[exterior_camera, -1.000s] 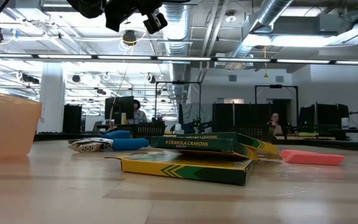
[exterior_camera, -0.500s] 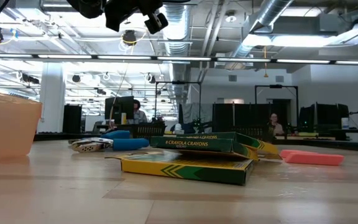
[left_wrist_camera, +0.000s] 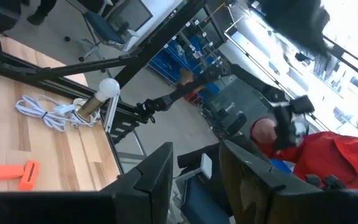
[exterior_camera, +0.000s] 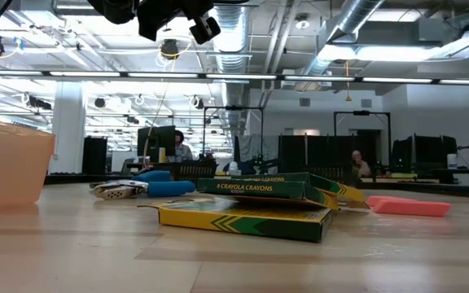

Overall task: Pick & Place School Supplies
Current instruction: Put the crayon box into the orange transparent bin

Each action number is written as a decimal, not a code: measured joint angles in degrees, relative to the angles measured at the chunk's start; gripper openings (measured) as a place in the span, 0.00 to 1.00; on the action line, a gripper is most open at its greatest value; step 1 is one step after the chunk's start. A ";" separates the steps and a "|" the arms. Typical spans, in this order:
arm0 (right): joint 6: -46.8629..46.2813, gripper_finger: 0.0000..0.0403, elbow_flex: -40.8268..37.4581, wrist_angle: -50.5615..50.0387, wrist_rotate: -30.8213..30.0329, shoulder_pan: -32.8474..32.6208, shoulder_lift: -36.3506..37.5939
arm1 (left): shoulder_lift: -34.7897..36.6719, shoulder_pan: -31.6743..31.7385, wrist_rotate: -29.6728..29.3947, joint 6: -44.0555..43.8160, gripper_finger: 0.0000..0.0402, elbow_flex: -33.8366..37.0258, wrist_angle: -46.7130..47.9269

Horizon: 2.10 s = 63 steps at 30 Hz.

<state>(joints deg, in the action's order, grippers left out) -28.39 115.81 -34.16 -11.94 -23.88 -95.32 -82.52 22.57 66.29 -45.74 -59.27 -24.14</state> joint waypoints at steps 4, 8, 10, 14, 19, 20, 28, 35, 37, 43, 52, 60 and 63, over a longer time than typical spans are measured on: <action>-9.18 0.14 0.24 -9.09 -0.18 -1.35 -2.89 | -0.02 0.00 -1.17 0.02 0.32 0.00 -0.09; -23.57 0.14 0.26 -23.34 -2.31 -3.45 -4.64 | -0.02 0.00 -1.95 0.26 0.32 0.02 -0.35; -30.59 0.14 0.26 -29.29 -3.69 -5.22 -5.93 | -0.02 0.00 -2.21 0.27 0.32 0.02 -0.35; -41.18 0.14 0.26 -33.70 -6.90 -9.99 -8.73 | -0.02 0.00 -2.89 0.33 0.32 0.02 -0.44; -61.66 0.14 0.26 -41.57 -13.46 -15.74 -13.48 | -0.02 0.00 -2.98 0.44 0.32 0.02 -0.50; -65.88 0.14 0.26 -42.22 -14.59 -16.82 -14.73 | -0.02 0.00 -3.11 0.46 0.32 0.02 -0.51; -91.90 0.14 0.28 -37.52 -16.80 -23.10 -24.38 | -0.02 0.00 -3.31 0.46 0.32 0.02 -0.83; -93.64 0.14 0.26 -29.66 -21.17 -20.91 -29.92 | -0.02 0.00 -3.29 0.40 0.32 0.02 -0.81; -93.69 0.14 0.28 -30.21 -23.85 -19.62 -30.43 | -0.02 0.00 -3.27 0.33 0.32 0.02 -0.81; -96.11 0.14 0.28 -36.28 -27.12 -16.31 -31.34 | -0.02 0.00 -2.31 0.04 0.32 0.02 -0.79; -99.98 0.14 0.23 -36.84 -31.22 -12.24 -37.36 | -0.02 0.00 -1.37 0.31 0.32 0.02 -0.79; -99.33 0.14 0.26 -39.58 -35.24 -10.27 -37.14 | -0.02 0.00 -1.31 0.22 0.32 0.02 -0.81; -99.31 0.14 -0.25 -41.13 -32.02 -9.38 -37.14 | -0.02 0.00 -0.01 -0.32 0.32 0.02 -0.85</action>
<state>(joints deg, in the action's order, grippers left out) -127.70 115.55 -75.29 -43.96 -33.25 -132.46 -82.54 22.57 66.29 -46.05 -59.24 -24.99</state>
